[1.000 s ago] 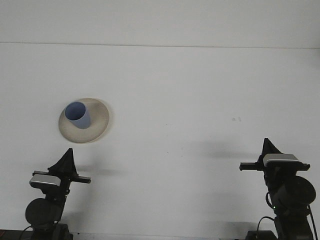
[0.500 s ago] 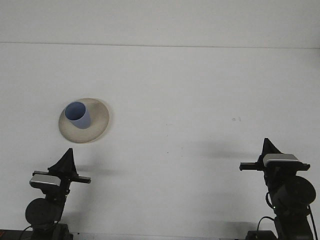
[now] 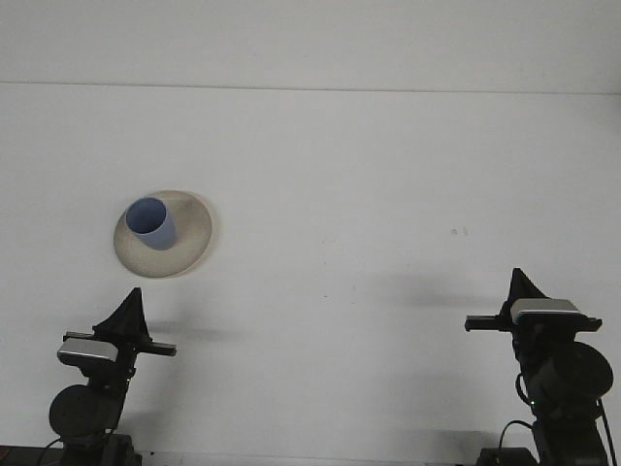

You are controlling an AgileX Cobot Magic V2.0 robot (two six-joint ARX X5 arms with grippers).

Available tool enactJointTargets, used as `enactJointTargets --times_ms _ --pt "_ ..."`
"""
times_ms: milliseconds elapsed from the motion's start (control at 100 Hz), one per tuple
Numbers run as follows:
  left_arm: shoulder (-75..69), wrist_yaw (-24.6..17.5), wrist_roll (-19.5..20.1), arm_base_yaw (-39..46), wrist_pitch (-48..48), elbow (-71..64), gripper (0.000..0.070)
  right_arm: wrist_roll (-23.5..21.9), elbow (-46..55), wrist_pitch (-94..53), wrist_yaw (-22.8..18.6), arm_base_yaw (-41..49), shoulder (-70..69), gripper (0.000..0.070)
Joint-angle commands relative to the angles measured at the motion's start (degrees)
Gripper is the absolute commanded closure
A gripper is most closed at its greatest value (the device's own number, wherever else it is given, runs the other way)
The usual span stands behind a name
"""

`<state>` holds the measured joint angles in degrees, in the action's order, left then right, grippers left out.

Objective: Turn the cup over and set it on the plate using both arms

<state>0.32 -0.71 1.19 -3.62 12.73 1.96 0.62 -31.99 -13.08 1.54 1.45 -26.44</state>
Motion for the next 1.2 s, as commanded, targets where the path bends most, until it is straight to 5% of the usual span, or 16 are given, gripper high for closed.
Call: enactJointTargets --times_ms 0,780,1190 --pt "-0.1 -0.2 0.8 0.0 0.6 -1.2 0.0689 -0.2 -0.6 0.6 0.0 0.1 0.1 0.0694" --pt "-0.1 -0.2 0.8 0.0 0.5 -1.2 0.0688 -0.2 18.3 1.1 0.0 -1.0 26.4 0.0694" --pt "-0.1 -0.2 0.8 0.0 0.5 -1.2 0.0688 -0.2 26.2 11.7 0.0 -1.3 26.4 0.0694"
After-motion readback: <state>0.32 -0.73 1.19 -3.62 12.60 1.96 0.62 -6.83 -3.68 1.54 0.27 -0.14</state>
